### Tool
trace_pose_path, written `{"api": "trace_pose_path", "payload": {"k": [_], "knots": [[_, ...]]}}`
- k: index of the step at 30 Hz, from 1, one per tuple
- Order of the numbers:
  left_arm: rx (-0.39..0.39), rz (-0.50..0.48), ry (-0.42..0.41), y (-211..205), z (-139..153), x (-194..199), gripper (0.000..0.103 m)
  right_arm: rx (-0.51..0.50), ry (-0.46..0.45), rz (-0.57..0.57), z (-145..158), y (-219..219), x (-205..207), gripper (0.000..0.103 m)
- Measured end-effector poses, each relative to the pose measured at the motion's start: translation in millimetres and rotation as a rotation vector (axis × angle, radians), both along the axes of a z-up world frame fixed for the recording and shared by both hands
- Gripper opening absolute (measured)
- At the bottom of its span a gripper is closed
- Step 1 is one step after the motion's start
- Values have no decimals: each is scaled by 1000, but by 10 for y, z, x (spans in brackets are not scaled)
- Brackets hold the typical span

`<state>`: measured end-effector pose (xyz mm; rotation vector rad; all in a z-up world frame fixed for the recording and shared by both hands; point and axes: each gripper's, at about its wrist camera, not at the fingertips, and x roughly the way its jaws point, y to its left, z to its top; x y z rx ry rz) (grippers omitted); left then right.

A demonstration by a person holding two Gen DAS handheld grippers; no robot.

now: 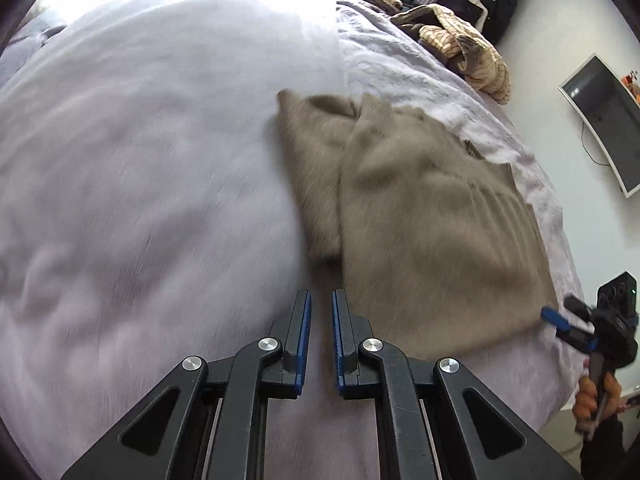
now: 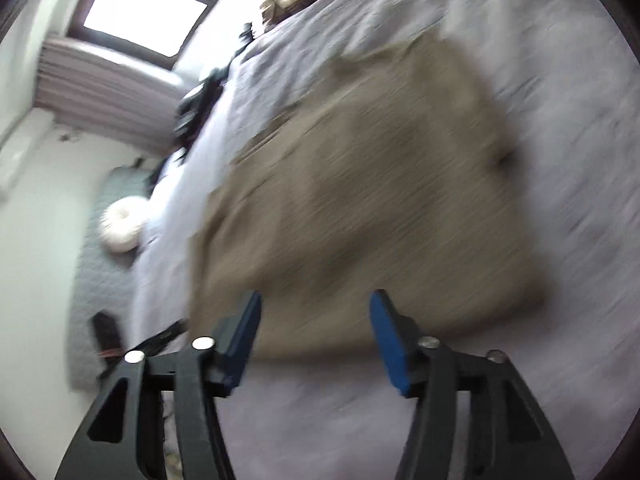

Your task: Fold small clothes

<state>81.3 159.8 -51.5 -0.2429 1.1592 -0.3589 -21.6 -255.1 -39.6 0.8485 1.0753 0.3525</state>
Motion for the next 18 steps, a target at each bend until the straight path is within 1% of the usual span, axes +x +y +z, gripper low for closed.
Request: {"api": "trace_pose_path", "payload": {"k": [2,3,4,5,7,9,10,11,12,13,14,16,18], "knots": [[26,17,-11,14,-12,-107,12,98,36,117,-131,507,5,63],[47,24,-22,3,-13,-161,12,135,58,161,-221,781,33,63],[66,30,-30,-7,-9,-207,12,149,77,179,-297,965,70,63],[77,28,-40,-20,-3,-250,12,179,93,186,-356,1093,113,63],[107,37,-51,-31,11,-330,12,209,124,155,-500,1342,264,63],[119,45,-58,-15,34,-406,12,226,122,117,-544,1453,374,63],[120,52,-62,-5,47,-432,12,228,117,111,-544,1510,431,60],[114,56,-65,15,56,-443,12,227,113,115,-542,1550,469,56],[106,63,-68,32,69,-452,12,221,111,126,-526,1610,504,30],[104,69,-71,41,75,-457,12,212,111,142,-503,1665,516,8],[107,75,-74,48,81,-461,12,189,111,152,-475,1699,522,7],[117,85,-88,50,90,-470,12,107,117,176,-454,1743,526,7],[120,92,-89,53,87,-475,12,67,174,203,-552,1793,464,7]]}}
